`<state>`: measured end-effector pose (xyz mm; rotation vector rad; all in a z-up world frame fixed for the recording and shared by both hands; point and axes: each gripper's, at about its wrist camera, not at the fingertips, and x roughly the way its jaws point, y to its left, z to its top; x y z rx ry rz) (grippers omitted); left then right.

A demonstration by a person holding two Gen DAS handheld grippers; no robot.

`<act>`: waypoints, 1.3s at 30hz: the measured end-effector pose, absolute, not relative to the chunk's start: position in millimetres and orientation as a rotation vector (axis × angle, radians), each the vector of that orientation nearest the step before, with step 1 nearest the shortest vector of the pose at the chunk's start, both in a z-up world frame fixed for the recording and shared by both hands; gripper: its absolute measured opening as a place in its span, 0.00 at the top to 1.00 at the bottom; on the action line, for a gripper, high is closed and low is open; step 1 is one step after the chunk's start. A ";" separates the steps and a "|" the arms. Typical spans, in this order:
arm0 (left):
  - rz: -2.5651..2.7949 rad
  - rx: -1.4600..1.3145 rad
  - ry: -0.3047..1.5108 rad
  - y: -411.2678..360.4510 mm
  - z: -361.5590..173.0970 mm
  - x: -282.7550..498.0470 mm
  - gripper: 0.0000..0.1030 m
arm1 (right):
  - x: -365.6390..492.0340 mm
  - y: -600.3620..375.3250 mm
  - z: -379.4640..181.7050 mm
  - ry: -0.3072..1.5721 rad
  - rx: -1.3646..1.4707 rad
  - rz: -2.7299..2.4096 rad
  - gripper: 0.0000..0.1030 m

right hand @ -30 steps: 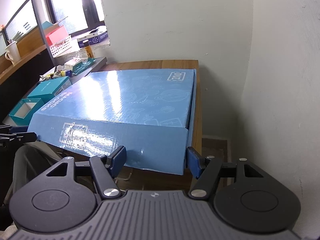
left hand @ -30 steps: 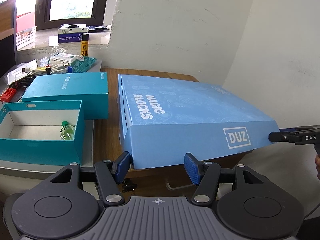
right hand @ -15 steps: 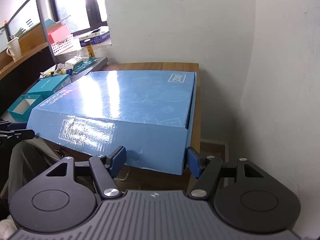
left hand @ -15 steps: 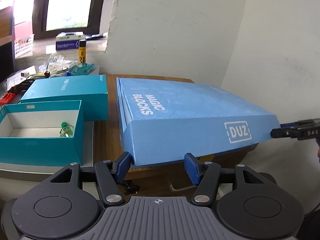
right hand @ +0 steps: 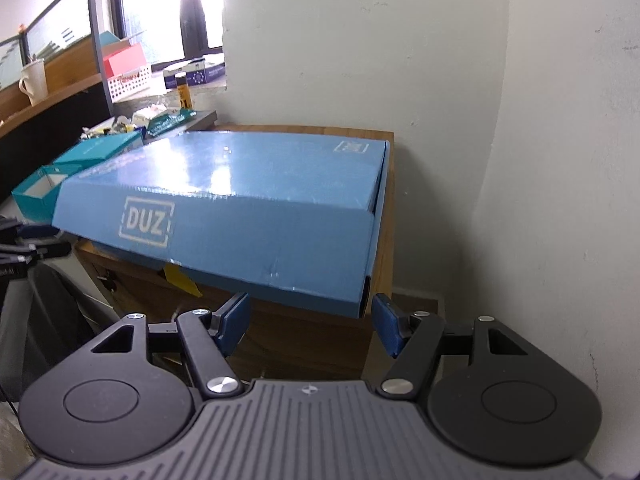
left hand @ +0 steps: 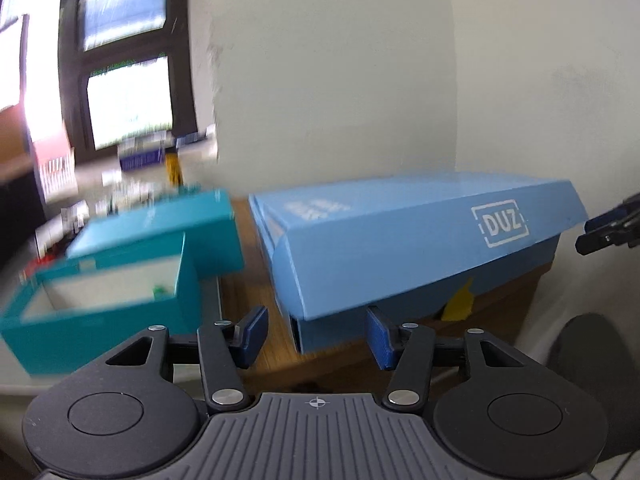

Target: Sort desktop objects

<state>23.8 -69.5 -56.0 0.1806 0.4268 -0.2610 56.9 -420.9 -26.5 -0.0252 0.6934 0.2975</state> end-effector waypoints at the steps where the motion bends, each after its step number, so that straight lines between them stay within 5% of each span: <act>1: -0.251 0.208 0.411 -72.4 -57.0 24.5 0.47 | 57.2 -419.1 -29.3 0.696 -0.027 0.295 0.30; 6: -0.236 0.264 0.375 -77.6 -65.1 29.1 0.58 | 61.1 -410.9 -42.2 0.719 -0.020 0.286 0.30; 8: -0.231 0.282 0.377 -77.6 -69.9 32.1 0.69 | 62.1 -409.3 -45.1 0.727 -0.019 0.284 0.30; 18: -0.225 0.290 0.239 -71.3 -80.4 29.6 0.71 | 68.8 -402.7 -56.5 0.780 -0.010 0.249 0.30; 22: -0.223 0.279 0.202 -73.6 -82.9 25.3 0.90 | 71.2 -398.7 -59.6 0.793 -0.016 0.243 0.30; 39: -0.213 0.171 0.279 -68.9 -74.5 14.3 0.93 | 76.2 -412.4 15.2 0.712 -0.070 0.284 0.30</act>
